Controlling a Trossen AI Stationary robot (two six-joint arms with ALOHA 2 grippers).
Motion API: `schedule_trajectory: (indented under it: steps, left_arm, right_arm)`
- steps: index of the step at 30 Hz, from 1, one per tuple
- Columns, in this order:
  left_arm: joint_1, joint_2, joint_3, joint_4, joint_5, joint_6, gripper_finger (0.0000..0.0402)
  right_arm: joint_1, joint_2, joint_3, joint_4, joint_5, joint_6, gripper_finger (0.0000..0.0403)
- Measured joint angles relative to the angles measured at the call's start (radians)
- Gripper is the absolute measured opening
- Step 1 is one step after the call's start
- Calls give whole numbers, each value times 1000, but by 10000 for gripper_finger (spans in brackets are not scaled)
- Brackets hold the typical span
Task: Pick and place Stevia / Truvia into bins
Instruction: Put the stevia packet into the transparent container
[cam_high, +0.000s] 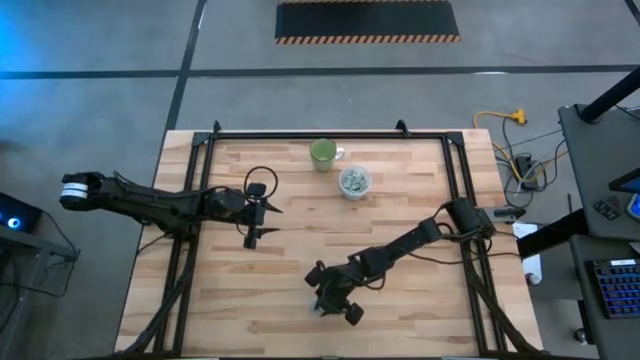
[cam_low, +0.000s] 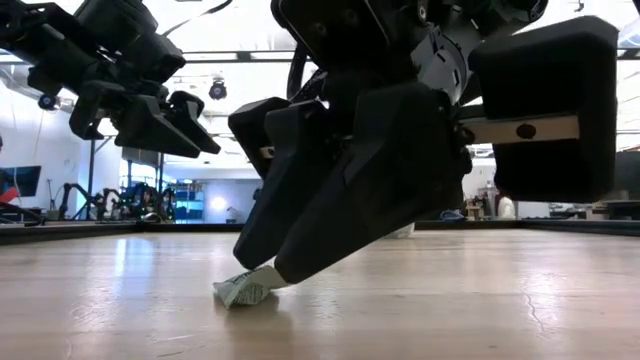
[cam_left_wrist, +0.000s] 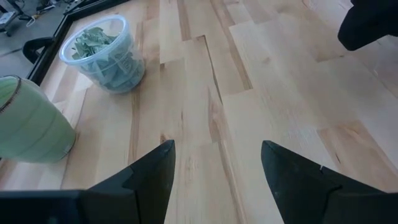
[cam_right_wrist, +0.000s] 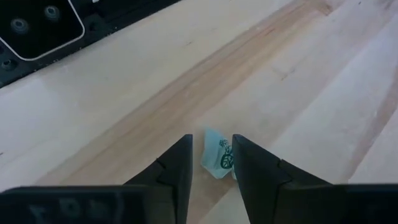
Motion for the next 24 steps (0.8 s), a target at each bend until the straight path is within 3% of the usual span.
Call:
schedule_trajectory:
  steps: [15,24]
  left_arm:
    - [0,0,0,0,0,0,221]
    - [0,0,0,0,0,0,221]
  right_arm:
    - [0,0,0,-20,77,5,88]
    - [0,0,0,-22,106,7,45]
